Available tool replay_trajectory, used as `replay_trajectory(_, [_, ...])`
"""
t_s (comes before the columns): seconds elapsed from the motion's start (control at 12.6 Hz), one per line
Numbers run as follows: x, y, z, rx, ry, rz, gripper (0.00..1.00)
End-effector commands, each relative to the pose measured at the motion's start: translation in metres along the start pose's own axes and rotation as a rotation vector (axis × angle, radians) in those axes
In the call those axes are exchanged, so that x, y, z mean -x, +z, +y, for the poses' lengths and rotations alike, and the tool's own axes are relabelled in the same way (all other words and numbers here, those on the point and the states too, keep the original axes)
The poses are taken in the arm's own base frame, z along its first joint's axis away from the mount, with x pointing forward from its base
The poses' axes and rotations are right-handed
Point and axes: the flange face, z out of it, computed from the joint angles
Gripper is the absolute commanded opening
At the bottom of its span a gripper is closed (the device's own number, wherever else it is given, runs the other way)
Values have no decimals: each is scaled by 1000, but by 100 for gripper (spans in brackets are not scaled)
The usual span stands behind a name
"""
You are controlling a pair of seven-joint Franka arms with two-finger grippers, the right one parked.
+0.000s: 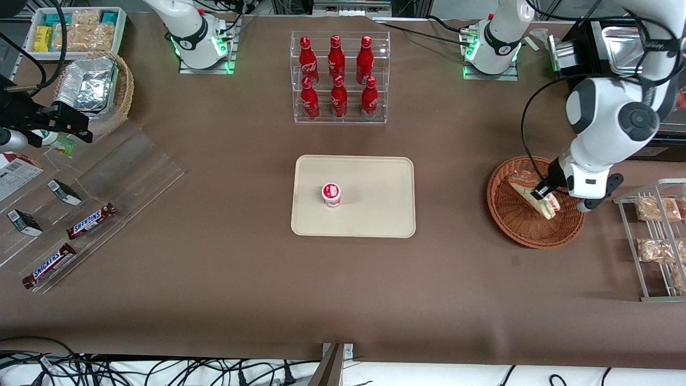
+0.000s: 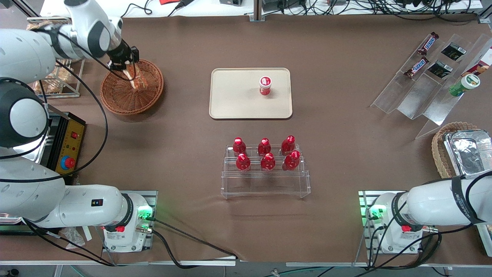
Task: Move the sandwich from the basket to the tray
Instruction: 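Lift the sandwich and carry it toward the cream tray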
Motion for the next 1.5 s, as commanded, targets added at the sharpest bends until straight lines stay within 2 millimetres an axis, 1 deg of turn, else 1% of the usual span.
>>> replay_trajectory(0.0, [-6, -50, 25, -29, 80, -10, 0])
replay_trajectory(0.08, [-4, -65, 34, -31, 93, -14, 0])
replay_trajectory(0.16, [3, -75, 46, -32, 118, -20, 0])
replay_trajectory(0.32, [29, -91, 79, -9, 189, -18, 0])
replay_trajectory(0.47, [66, -97, 113, 9, 315, -25, 0])
replay_trajectory(0.71, [124, -95, 157, 36, 553, -38, 0])
replay_trajectory(0.87, [160, -88, 184, 51, 649, -62, 0])
replay_trajectory(0.95, [175, -87, 195, 66, 698, -66, 0])
replay_trajectory(1.03, [186, -82, 205, 83, 727, -72, 0])
replay_trajectory(1.27, [228, -55, 237, 138, 789, -95, 0])
replay_trajectory(1.35, [238, -43, 244, 146, 789, -105, 0])
replay_trajectory(1.42, [243, -31, 250, 147, 767, -111, 0])
